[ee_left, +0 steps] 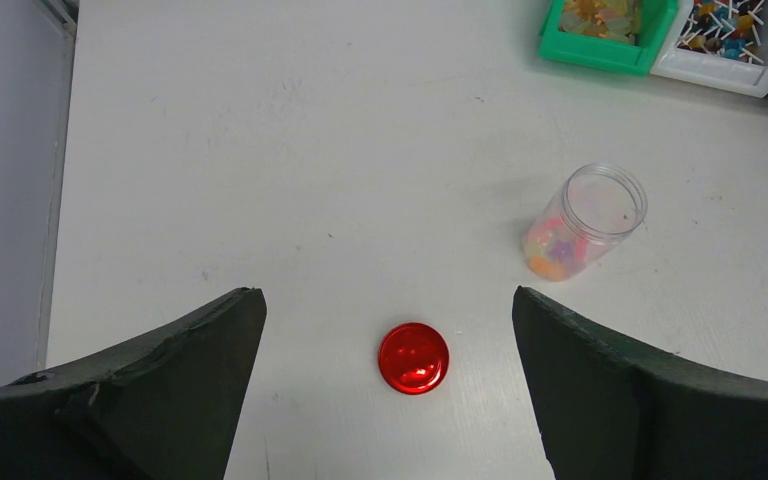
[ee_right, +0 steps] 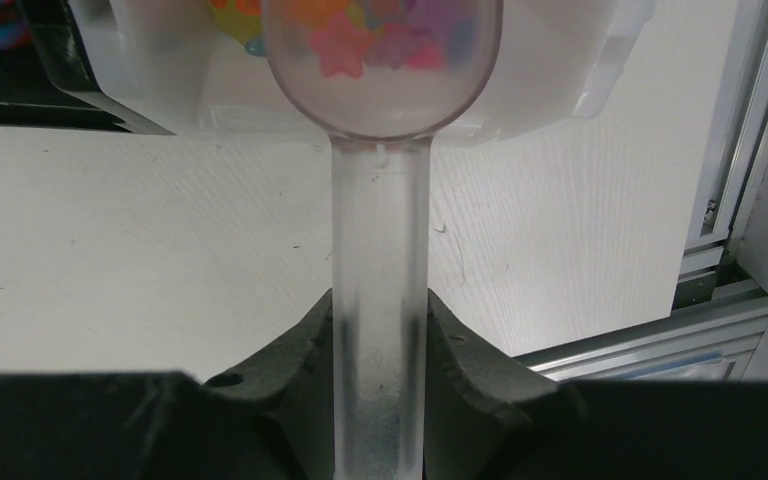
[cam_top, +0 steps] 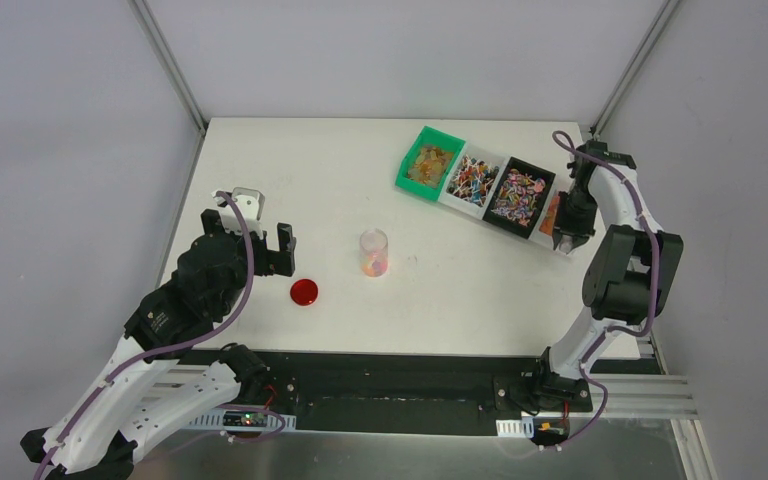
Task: Pack the candies
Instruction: Scoop the fake candies from the storage box.
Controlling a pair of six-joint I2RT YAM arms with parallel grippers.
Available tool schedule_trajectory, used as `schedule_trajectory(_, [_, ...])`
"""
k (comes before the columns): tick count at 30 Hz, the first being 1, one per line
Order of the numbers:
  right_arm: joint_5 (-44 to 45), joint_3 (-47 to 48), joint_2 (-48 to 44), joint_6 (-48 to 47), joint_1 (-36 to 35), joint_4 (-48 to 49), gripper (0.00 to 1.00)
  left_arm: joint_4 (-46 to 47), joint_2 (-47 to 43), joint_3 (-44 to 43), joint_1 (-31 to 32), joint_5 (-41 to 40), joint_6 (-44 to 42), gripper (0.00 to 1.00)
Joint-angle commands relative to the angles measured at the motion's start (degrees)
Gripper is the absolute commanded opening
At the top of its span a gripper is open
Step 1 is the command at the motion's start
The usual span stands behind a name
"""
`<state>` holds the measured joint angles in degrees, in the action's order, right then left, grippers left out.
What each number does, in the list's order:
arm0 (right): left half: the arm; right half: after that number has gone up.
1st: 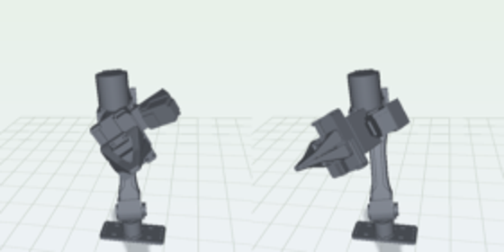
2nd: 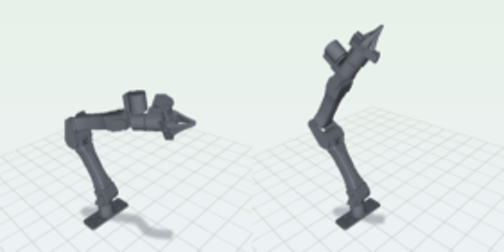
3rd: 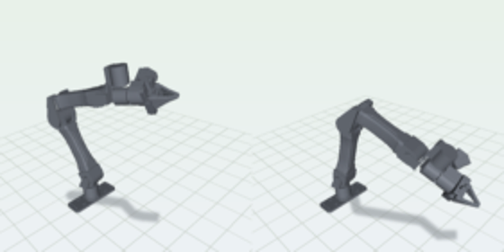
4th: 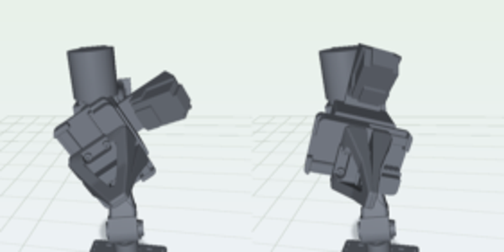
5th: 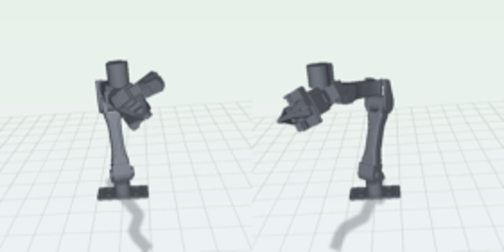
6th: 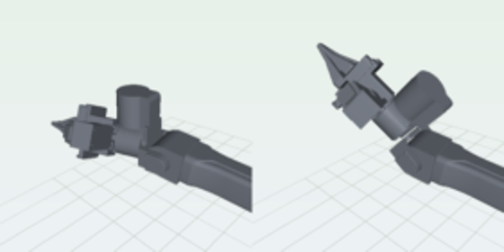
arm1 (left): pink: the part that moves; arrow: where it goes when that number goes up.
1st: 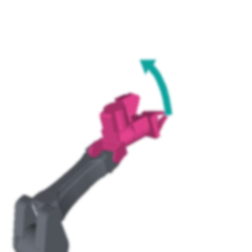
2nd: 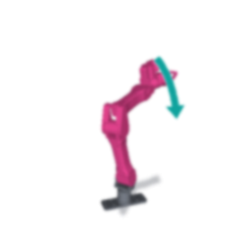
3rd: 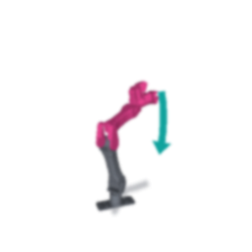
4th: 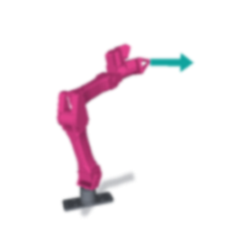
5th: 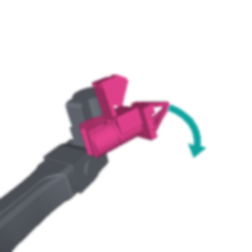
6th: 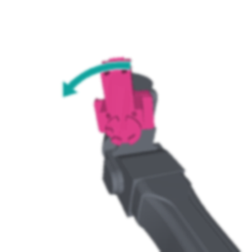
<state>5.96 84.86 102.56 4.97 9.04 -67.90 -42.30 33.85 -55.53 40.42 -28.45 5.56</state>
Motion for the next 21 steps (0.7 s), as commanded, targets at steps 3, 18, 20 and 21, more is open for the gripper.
schedule_trajectory(3, [2.53, -4.37, -5.02, 1.53, -1.96, 2.90, 0.00, 2.21, -1.68, 0.19, -0.08, 0.40, 0.69, 0.99])
schedule_trajectory(18, [5.22, -12.78, -11.97, 1.35, -3.52, 12.03, 0.00, 2.32, -0.91, 0.51, -0.08, -1.25, 0.25, 0.99])
schedule_trajectory(20, [5.68, -14.00, -13.38, 0.98, -3.98, 13.79, 0.00, 2.38, -0.71, 0.43, -0.08, -1.19, 0.17, 0.99])
schedule_trajectory(21, [5.85, -14.61, -14.12, 0.78, -4.33, 14.49, 0.00, 2.34, -0.74, 0.36, -0.08, -1.17, 0.15, 0.99])
